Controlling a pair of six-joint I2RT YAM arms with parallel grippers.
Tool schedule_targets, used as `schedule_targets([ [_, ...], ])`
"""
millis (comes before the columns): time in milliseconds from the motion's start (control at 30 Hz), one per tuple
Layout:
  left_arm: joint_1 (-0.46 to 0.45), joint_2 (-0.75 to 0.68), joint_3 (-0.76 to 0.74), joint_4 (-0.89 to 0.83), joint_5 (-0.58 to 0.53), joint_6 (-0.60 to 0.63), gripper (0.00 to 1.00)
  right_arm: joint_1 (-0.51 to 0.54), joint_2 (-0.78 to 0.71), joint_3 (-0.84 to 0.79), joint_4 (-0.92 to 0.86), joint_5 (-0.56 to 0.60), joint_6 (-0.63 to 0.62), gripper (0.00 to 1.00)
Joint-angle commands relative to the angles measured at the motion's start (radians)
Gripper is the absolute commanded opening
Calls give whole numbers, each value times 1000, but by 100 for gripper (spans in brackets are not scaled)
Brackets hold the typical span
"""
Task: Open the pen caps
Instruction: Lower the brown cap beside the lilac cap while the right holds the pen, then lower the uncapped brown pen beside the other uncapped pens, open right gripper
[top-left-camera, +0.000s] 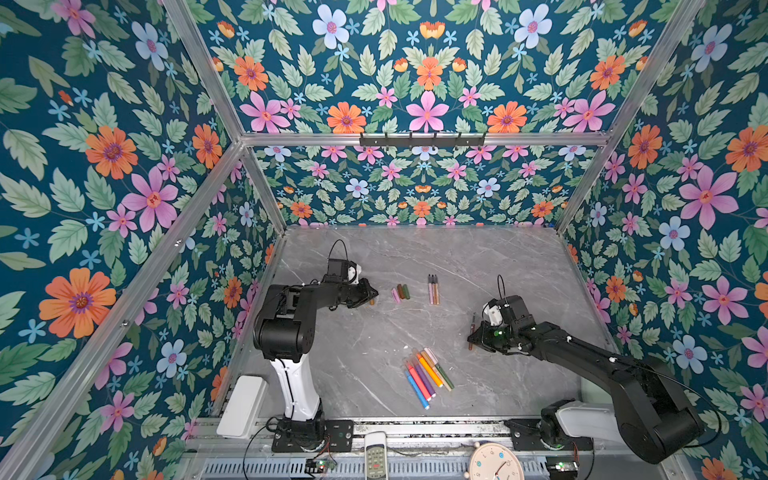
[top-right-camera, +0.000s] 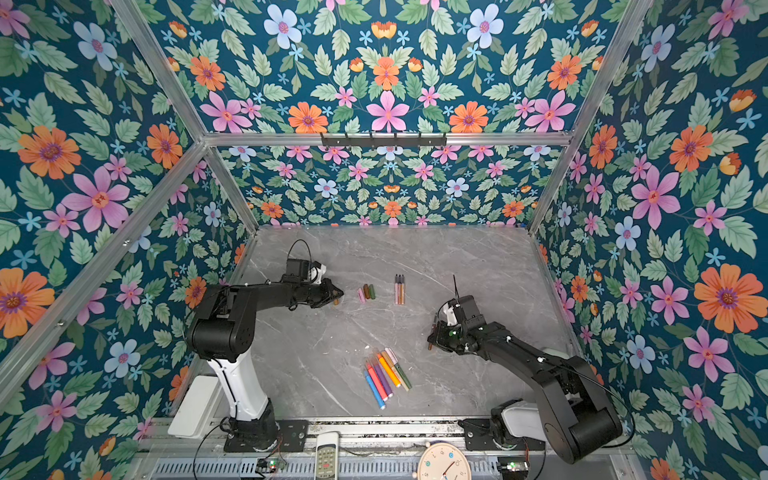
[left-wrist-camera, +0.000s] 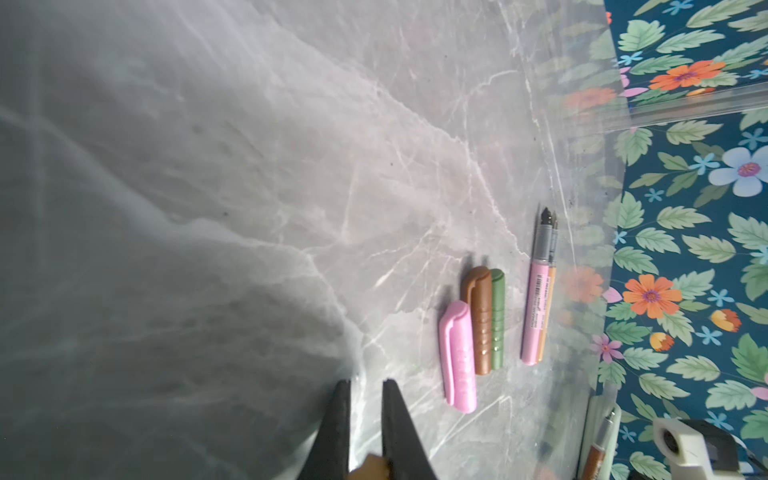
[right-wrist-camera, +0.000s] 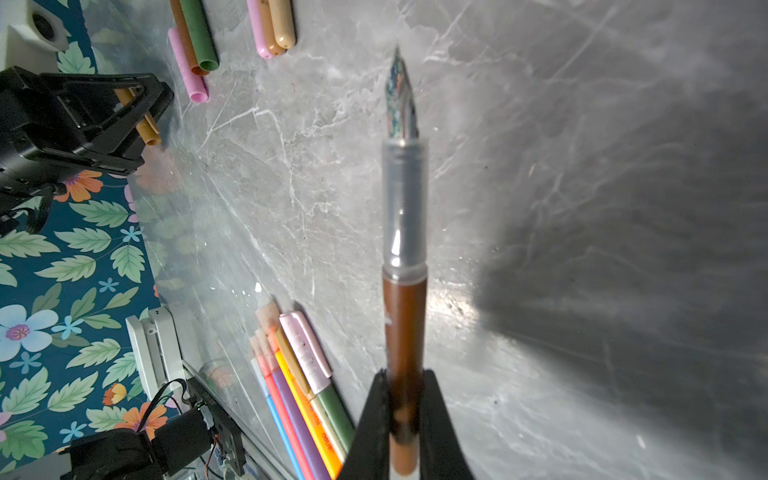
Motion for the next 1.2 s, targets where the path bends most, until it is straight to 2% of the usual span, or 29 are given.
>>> schedule_targets([
  [0, -1, 11, -8, 23, 26, -42, 21, 1, 8, 7, 10, -11, 4, 0],
  [300, -12, 8, -24, 54, 32, -66, 34, 1, 19, 11, 10, -16, 2, 1],
  [500, -25, 16, -53, 102, 40, -98, 35, 1, 52, 37, 0, -24, -2, 2],
  [700, -39, 30, -93, 204, 71, -173, 34, -26, 185, 165, -53, -48, -57, 2],
  [833, -40, 28, -99, 210, 69, -175, 33, -71, 270, 254, -79, -52, -90, 2],
  [933, -40, 31, -102, 215, 68, -175, 33, -100, 347, 319, -71, -97, -101, 2],
  [1167, -40, 51, -121, 320, 60, -267, 32, -116, 518, 500, -143, -125, -174, 3],
])
